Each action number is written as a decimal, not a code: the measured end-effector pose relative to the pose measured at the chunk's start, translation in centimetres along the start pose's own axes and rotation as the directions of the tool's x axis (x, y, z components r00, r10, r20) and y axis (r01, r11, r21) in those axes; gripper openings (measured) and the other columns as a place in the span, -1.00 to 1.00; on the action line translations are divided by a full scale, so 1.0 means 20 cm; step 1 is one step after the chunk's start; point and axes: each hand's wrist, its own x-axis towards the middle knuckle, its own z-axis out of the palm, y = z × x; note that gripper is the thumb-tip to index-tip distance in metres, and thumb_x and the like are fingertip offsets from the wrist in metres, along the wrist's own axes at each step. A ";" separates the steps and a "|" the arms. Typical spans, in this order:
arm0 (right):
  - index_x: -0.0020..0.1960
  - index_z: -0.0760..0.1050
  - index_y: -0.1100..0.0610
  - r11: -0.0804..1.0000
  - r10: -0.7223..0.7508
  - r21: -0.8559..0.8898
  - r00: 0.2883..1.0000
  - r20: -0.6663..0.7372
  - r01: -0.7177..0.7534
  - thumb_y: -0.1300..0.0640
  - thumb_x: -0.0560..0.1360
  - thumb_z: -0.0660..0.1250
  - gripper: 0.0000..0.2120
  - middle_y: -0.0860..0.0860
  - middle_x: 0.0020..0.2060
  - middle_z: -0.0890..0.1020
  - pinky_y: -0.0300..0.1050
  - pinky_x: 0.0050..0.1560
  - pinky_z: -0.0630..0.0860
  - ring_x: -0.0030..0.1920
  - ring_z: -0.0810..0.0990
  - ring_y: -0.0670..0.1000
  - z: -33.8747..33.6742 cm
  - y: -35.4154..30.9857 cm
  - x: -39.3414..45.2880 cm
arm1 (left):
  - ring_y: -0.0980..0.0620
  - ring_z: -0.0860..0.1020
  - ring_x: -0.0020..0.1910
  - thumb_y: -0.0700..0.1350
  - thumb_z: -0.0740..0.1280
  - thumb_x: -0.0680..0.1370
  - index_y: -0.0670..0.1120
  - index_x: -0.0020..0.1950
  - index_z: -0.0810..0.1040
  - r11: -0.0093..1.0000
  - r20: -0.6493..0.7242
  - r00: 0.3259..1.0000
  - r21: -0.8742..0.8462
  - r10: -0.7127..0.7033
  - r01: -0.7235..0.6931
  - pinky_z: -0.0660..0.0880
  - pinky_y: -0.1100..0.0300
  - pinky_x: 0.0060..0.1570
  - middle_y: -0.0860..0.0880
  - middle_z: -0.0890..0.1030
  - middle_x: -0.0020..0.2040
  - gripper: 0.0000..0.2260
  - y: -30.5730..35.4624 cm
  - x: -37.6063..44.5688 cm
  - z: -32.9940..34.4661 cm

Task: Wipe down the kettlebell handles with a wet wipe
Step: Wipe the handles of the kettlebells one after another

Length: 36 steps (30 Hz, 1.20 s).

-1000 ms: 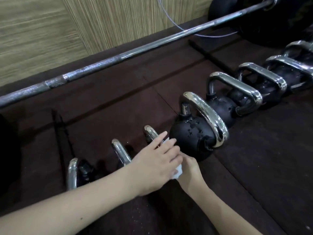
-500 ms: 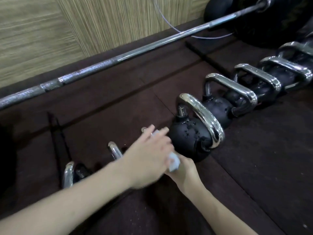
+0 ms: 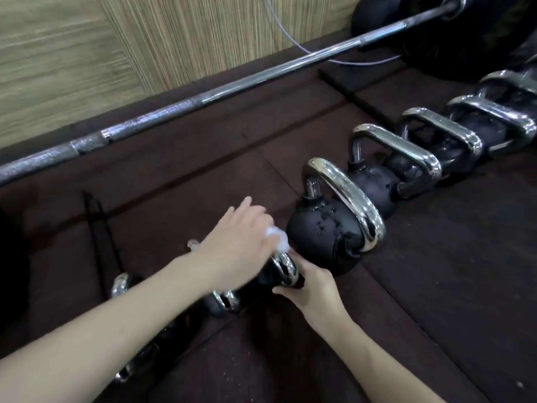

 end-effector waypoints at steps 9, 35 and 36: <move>0.26 0.63 0.05 0.998 -0.027 -0.061 0.999 -0.020 0.025 0.20 0.31 0.66 -0.46 -0.14 0.13 0.71 -0.17 0.23 0.56 0.16 0.64 -0.21 -0.01 -0.03 -0.03 | -0.03 0.21 0.63 0.19 -0.11 0.68 -0.01 0.50 0.43 0.971 -0.074 0.981 0.175 0.177 -0.162 0.08 -0.16 0.61 0.02 0.46 0.49 -0.45 0.01 -0.05 0.04; 0.55 0.36 0.02 0.856 0.239 -0.513 0.932 0.274 -0.068 -0.14 0.40 0.54 -0.21 -0.13 0.42 0.52 -0.25 0.44 0.38 0.42 0.47 -0.13 -0.59 -0.38 -0.45 | -0.18 0.39 0.51 -0.02 0.03 0.76 -0.13 0.53 0.43 0.773 -0.037 0.973 -0.614 -0.229 0.159 0.31 -0.03 0.44 -0.17 0.49 0.49 -0.59 -0.08 -0.02 -0.17; 0.50 0.41 -0.01 0.860 0.227 -0.506 0.938 0.264 -0.066 -0.17 0.39 0.54 -0.26 -0.17 0.37 0.56 -0.27 0.40 0.40 0.37 0.50 -0.17 -0.65 -0.37 -0.45 | -0.23 0.48 0.40 -0.02 0.04 0.76 -0.17 0.44 0.50 0.745 -0.061 0.956 -0.642 -0.286 0.181 0.38 -0.04 0.36 -0.21 0.57 0.38 -0.60 -0.07 0.01 -0.20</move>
